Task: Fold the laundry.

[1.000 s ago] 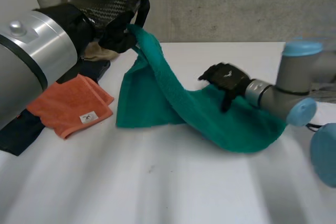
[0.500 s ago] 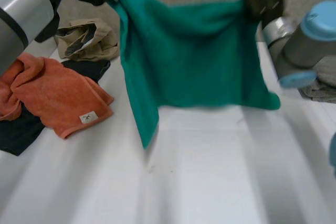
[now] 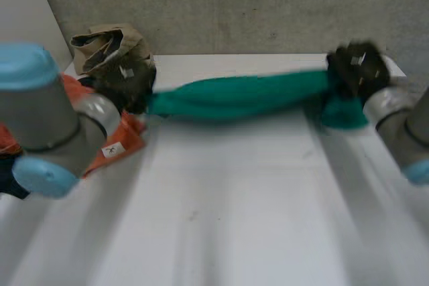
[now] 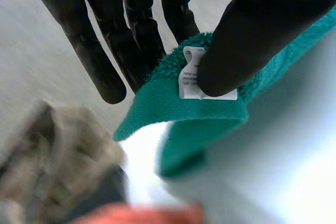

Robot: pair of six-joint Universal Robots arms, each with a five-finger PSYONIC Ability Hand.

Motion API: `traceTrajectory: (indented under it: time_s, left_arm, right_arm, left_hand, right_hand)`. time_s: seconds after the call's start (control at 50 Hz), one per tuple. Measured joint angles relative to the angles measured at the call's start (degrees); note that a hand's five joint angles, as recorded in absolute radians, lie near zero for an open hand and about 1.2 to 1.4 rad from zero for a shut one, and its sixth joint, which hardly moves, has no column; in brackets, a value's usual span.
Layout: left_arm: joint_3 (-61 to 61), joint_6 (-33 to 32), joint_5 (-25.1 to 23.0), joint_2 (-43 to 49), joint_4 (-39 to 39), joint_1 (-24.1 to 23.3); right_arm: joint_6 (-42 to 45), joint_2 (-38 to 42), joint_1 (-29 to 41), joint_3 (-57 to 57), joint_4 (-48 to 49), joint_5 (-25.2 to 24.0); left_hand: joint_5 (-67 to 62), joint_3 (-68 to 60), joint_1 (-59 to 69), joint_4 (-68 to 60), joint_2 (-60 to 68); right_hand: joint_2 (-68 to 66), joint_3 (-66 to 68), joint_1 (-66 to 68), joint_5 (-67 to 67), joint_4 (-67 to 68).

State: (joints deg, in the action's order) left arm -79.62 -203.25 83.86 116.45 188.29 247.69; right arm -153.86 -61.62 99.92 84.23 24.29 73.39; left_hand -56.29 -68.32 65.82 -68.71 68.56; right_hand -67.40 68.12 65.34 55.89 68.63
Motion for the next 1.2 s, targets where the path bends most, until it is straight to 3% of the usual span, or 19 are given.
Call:
traceTrajectory:
  time_s: [0.1, 0.18, 0.22, 0.26, 0.32, 0.5, 0.62, 0.66, 0.84, 0.94, 1.12, 1.2]
  left_arm:
    - [-6.0, -3.3, -0.6, 4.0, 3.0, -0.3]
    - [-8.5, -5.9, -0.7, 5.6, 4.8, -0.3]
    - [-9.0, -6.7, -0.5, 5.6, 4.9, -0.3]
    - [-9.1, -6.9, -0.3, 5.3, 4.7, -0.2]
    - [-9.1, -6.7, 0.4, 3.5, 3.0, 0.2]
    - [-9.1, 0.6, 1.3, -4.8, -3.6, 1.2]
    - [-8.4, 6.2, 0.8, -7.4, -7.3, 2.0]
    - [-7.0, 8.7, -0.1, -7.3, -10.2, 2.5]
    - [1.8, 10.8, 0.3, 0.8, -22.2, 3.3]
    - [4.0, 11.4, 1.6, 4.5, -27.7, 3.1]
    - [3.1, 11.1, 3.1, 6.3, -27.7, 2.4]
    - [3.0, 10.6, 4.6, 7.0, -25.4, 2.0]
  right_arm:
    - [4.8, 1.4, 0.3, 6.7, -2.1, -0.4]
    - [6.6, 2.6, 0.3, 8.2, -4.8, -0.4]
    - [6.7, 2.8, 0.3, 8.1, -6.8, -0.4]
    - [6.4, 2.9, 0.2, 7.9, -7.7, -0.4]
    - [4.4, 2.3, -0.2, 7.0, -10.6, -0.4]
    - [-8.8, -3.1, -3.5, 3.9, -19.5, -0.7]
    - [-13.5, -5.5, -6.2, 1.1, -26.6, -0.9]
    - [-13.0, -6.0, -8.8, -1.8, -33.8, -0.9]
    - [0.8, -1.0, -12.0, -7.3, -42.8, -0.8]
    - [3.7, 2.4, -11.9, -8.7, -43.7, -0.8]
    - [-1.8, 7.9, -11.7, -11.4, -42.6, -1.9]
    - [-7.9, 9.6, -11.7, -12.6, -42.1, -3.1]
  left_hand:
    - [0.0, 0.1, 0.0, 0.2, -0.2]
    - [12.5, 14.5, -14.1, 14.9, -14.9]
    - [28.8, 30.5, -30.8, 31.3, -31.0]
    - [31.3, 33.0, -33.0, 33.8, -33.8]
    - [39.8, 40.9, -38.9, 42.0, -41.2]
    - [46.7, 48.0, -45.0, 48.7, -48.1]
    - [47.3, 48.4, -45.1, 49.1, -48.8]
    - [47.3, 48.4, -45.1, 49.1, -48.7]
    - [42.9, 45.1, -42.7, 45.5, -45.4]
    - [42.0, 44.2, -42.2, 44.6, -44.6]
    - [33.9, 36.2, -33.0, 36.4, -36.5]
    - [20.3, 21.9, -18.2, 22.5, -22.0]
  right_hand:
    - [0.0, 0.0, 0.0, 0.0, 0.0]
    - [4.2, -4.9, -2.0, -2.1, -5.3]
    - [22.2, -22.4, -19.8, -19.5, -21.9]
    - [29.7, -29.8, -27.5, -28.3, -30.4]
    - [41.5, -41.6, -39.2, -40.7, -42.4]
    - [46.7, -49.5, -45.3, -48.6, -49.6]
    - [48.1, -50.0, -46.2, -49.1, -50.1]
    - [48.2, -50.0, -46.2, -49.1, -50.1]
    - [48.0, -48.7, -46.0, -45.6, -49.6]
    - [48.0, -48.7, -46.0, -45.5, -49.6]
    - [47.5, -46.8, -44.7, -44.0, -47.6]
    - [46.1, -45.8, -43.0, -42.8, -46.3]
